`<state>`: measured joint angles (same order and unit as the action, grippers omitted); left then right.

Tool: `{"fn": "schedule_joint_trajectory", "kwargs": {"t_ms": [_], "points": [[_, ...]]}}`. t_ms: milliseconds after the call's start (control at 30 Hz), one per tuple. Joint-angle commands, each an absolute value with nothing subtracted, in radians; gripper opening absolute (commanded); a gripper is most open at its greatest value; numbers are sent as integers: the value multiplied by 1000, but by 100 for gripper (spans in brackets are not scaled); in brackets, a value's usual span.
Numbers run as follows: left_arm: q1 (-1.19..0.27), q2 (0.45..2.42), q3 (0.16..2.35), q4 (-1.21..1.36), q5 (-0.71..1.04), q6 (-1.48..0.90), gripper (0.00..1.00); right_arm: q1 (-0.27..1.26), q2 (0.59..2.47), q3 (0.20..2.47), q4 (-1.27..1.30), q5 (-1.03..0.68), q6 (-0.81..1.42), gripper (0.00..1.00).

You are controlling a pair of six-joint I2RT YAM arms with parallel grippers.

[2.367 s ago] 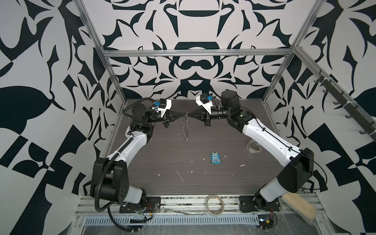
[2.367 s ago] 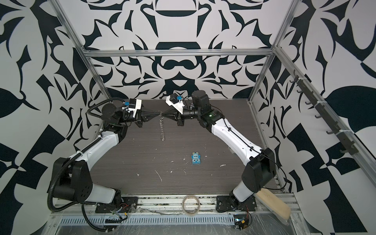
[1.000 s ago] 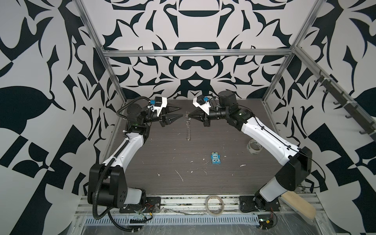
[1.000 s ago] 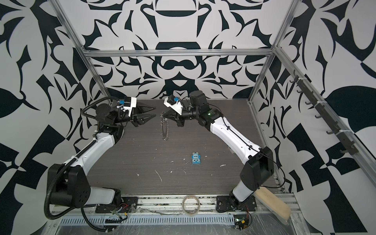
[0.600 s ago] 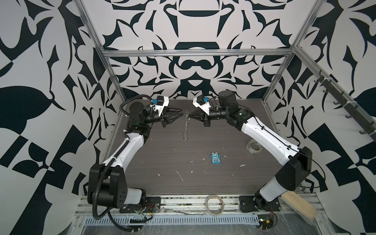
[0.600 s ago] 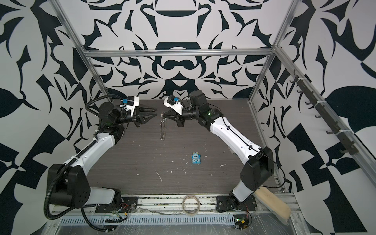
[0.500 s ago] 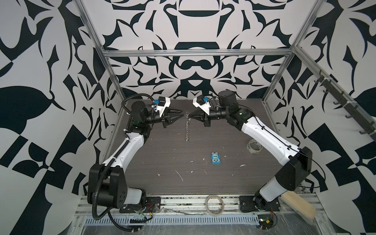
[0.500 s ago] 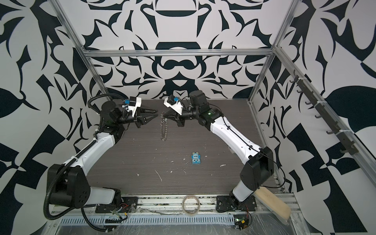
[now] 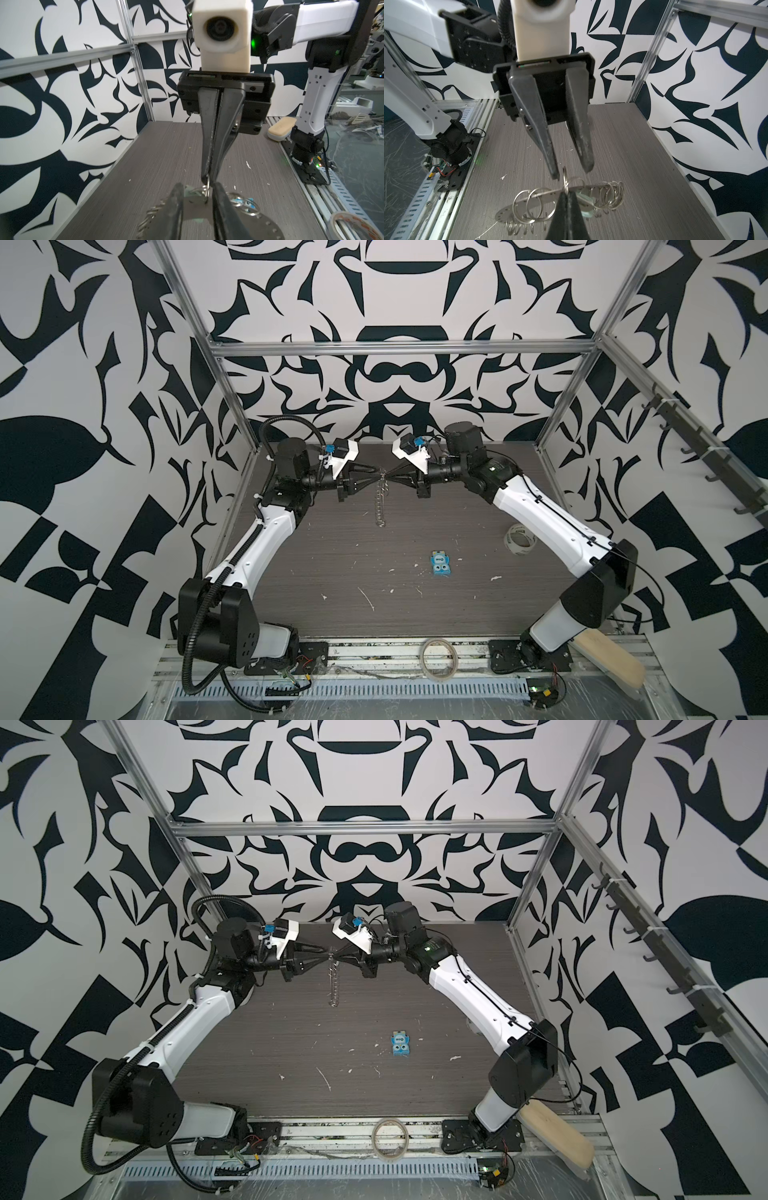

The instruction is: Remove the keys from the keyring

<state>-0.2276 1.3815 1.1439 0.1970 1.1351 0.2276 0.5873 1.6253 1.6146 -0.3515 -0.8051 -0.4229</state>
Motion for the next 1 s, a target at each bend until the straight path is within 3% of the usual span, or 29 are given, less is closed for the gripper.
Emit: {"fn": "schedule_joint_trajectory", "kwargs": {"t_ms": [0, 167, 567, 967], "points": [[-229, 1347, 1277, -187, 1092, 471, 31, 599, 1618, 1682, -363, -798, -461, 0], [-229, 1411, 1442, -472, 1086, 572, 27, 602, 1620, 1687, -372, -796, -471, 0], [-263, 1472, 1481, -559, 1100, 609, 25, 607, 1623, 1707, -389, -804, -479, 0], [-287, 1489, 1488, -571, 1108, 617, 15, 613, 1644, 1737, -409, -807, -484, 0]]}}
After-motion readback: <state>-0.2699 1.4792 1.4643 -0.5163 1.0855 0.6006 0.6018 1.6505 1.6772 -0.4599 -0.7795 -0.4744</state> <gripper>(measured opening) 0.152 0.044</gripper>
